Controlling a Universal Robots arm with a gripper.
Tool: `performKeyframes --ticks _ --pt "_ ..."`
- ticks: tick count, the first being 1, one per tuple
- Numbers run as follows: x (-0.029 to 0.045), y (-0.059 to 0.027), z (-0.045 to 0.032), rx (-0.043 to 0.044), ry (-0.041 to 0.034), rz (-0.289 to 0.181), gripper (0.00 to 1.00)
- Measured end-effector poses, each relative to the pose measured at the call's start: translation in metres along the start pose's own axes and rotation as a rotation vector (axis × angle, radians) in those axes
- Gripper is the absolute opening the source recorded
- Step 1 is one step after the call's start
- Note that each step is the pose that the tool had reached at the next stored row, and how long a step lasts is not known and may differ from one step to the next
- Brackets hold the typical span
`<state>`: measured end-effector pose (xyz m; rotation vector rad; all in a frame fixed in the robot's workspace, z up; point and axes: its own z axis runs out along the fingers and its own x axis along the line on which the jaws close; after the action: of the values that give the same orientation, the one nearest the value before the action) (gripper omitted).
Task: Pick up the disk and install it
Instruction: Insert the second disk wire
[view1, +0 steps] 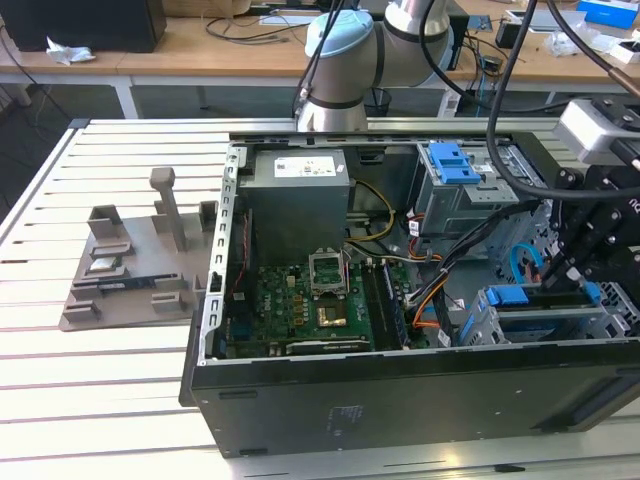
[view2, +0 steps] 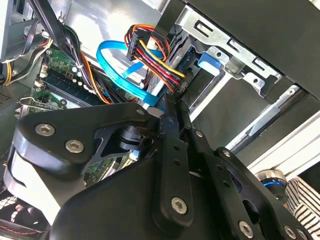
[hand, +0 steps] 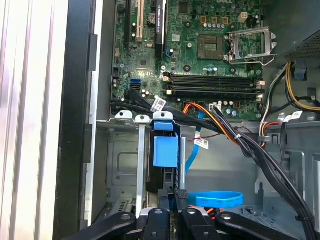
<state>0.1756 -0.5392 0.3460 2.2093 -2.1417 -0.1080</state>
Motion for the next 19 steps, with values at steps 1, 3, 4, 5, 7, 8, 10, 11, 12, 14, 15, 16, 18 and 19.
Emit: performKeyframes --ticks 1,3,4,5,7,8,10,11,12,14,15,16,18,19 --pt "0.0000 0.0000 0.0000 -0.0001 -0.0006 0.000 0.16" --pt "0.0001 -0.0001 0.0006 -0.0004 -0.0025 0.000 0.16" --pt "0.0001 -0.0002 0.0008 -0.0007 -0.0031 -0.001 0.16" --pt "0.0001 -0.0004 0.0011 -0.0011 -0.0036 -0.001 0.16" --pt "0.0001 -0.0009 0.0025 -0.0023 -0.0045 -0.001 0.16" --pt "0.0003 -0.0010 0.0038 -0.0026 -0.0047 -0.001 0.16" --pt "0.0007 -0.0013 0.0061 -0.0028 -0.0039 -0.001 0.16" --pt "0.0008 -0.0014 0.0077 -0.0030 -0.0037 -0.001 0.16" --pt "0.0008 -0.0015 0.0080 -0.0029 -0.0035 -0.001 0.16" --pt "0.0008 -0.0015 0.0082 -0.0029 -0.0033 -0.001 0.16" --pt "0.0008 -0.0015 0.0084 -0.0028 -0.0035 -0.001 0.16" --pt "0.0008 -0.0015 0.0087 -0.0029 -0.0034 -0.001 0.17" --pt "0.0008 -0.0013 0.0061 -0.0030 -0.0024 -0.001 0.24" --pt "0.0008 -0.0009 0.0027 -0.0030 -0.0024 -0.001 0.24"
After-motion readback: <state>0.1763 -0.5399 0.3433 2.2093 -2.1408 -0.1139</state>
